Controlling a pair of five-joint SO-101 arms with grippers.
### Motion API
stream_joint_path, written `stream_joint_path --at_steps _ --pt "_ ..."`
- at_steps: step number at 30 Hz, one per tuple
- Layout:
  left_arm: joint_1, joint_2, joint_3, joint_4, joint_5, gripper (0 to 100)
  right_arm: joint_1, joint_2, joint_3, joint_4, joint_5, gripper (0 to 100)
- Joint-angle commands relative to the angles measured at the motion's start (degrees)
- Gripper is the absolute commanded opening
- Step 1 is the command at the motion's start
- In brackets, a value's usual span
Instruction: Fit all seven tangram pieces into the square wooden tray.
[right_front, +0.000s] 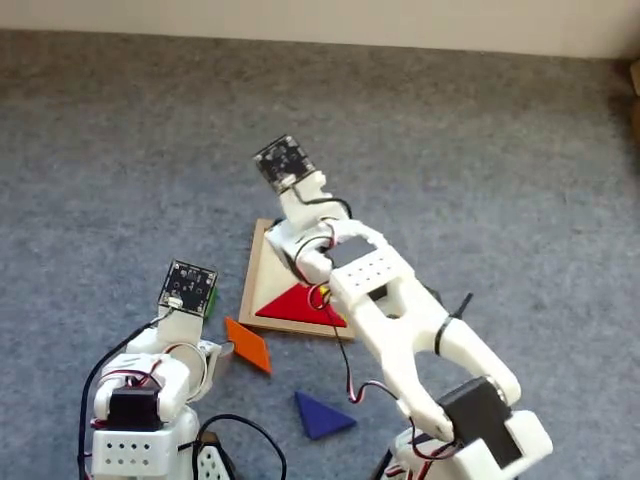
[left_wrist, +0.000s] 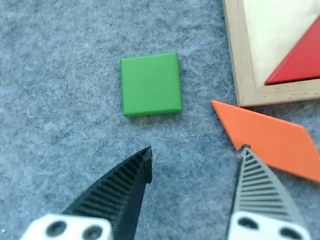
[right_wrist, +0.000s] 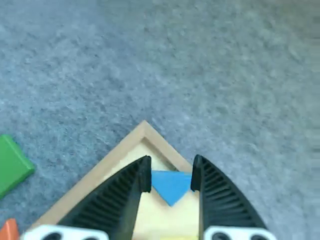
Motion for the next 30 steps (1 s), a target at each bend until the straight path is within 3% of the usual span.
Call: stream_joint_path --at_steps 1,17,23,30 --pt "-0.4 0.0 1.1 0.2 0.4 26 -0.6 3.3 -0.7 -5.2 -0.6 13.9" --pt "-0.4 0.0 1.1 0.2 0.4 26 7.8 10.3 -0.7 -5.1 -0.3 13.9" --pt "-0.4 0.0 1.1 0.2 0.4 26 9.8 10.1 -1.4 6.3 -0.2 13.9" --pt "-0.4 0.0 1.1 0.2 0.4 26 9.9 3.2 -1.4 8.7 -0.2 13.9"
